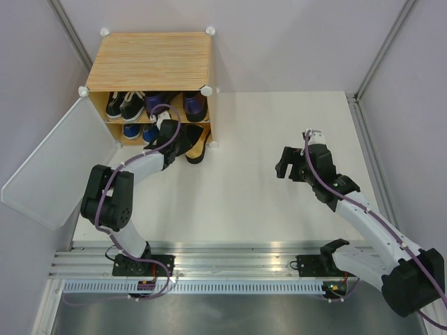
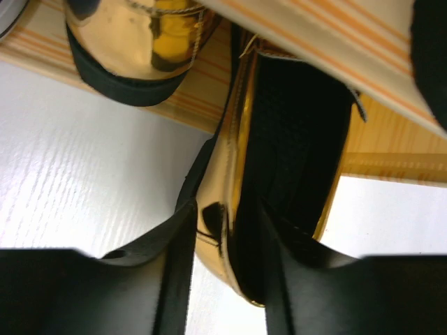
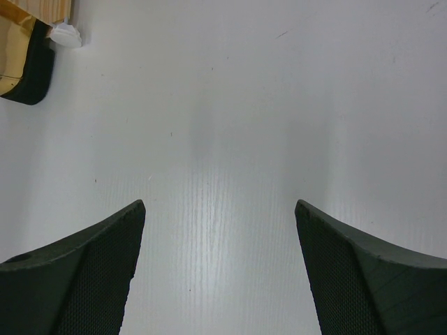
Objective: Place and organize the shoes in the shoe cabinet
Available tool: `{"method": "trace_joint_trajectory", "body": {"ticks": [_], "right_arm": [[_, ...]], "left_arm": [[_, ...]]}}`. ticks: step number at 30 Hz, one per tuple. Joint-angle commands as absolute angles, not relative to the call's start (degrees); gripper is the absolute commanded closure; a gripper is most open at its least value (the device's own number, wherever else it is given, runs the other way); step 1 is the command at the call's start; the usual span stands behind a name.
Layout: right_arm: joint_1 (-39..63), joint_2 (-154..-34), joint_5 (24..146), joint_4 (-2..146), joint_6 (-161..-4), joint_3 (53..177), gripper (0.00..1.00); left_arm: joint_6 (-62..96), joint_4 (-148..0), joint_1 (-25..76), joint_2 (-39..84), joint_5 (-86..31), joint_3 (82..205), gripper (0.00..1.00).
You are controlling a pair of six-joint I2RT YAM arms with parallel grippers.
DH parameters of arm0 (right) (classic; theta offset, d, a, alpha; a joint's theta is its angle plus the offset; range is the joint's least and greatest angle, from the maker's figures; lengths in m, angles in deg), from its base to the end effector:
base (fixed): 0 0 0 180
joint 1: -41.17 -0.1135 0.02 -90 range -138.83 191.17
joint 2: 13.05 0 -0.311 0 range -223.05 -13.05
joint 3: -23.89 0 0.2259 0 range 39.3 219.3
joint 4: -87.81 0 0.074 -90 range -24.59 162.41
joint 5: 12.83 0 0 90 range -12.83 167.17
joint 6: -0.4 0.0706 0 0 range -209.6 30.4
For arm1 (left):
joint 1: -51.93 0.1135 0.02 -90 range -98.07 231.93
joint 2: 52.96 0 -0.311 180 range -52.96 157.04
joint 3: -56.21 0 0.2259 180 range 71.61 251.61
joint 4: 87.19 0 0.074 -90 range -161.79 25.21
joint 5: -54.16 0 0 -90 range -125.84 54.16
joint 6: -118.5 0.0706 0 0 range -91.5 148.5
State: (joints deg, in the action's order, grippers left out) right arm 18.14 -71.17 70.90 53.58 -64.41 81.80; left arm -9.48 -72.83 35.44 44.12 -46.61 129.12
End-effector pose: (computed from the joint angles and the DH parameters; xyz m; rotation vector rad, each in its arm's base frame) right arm 0.1876 0.0714 0.2952 0.1044 2.1881 0.3617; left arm 0.3648 -0.0942 0.2403 -0.5187 2.1864 -0.3070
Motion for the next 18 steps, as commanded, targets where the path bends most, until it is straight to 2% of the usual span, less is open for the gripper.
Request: {"method": "trace_joint_trajectory", "body": {"ticks": [1,2,4,5,7,14,18], "right_arm": [[18.32,-71.58,70.40,55.19,-65.08,82.45,0.09],[18.14,-71.67,70.22,55.19,-65.16,82.45,0.09],[18.32,-71.76,70.13,55.19,-65.16,82.45,0.09],[18.32,-71.84,69.96,55.10,-65.16,82.45,0.09],[18.23,-72.11,69.78,55.19,-65.16,82.45,0.09],[18.23,-72.72,69.17,55.01,-65.34,82.63,0.09],[18.23,-73.07,68.99,54.83,-65.34,82.80,0.09]], "left_arm": [[-10.08,-73.37,35.32,46.09,-43.84,130.23,0.59],[-9.73,-73.37,35.24,46.62,-43.76,131.01,0.66],[-8.68,-73.37,35.32,47.94,-43.49,131.90,0.73],[-8.24,-73.37,35.32,48.46,-43.58,132.68,0.86],[-6.92,-73.55,35.24,49.25,-43.93,133.30,0.96],[-4.28,-74.95,35.76,49.17,-45.16,135.50,0.98],[-6.74,-76.10,38.21,47.59,-42.10,134.98,0.98]]}}
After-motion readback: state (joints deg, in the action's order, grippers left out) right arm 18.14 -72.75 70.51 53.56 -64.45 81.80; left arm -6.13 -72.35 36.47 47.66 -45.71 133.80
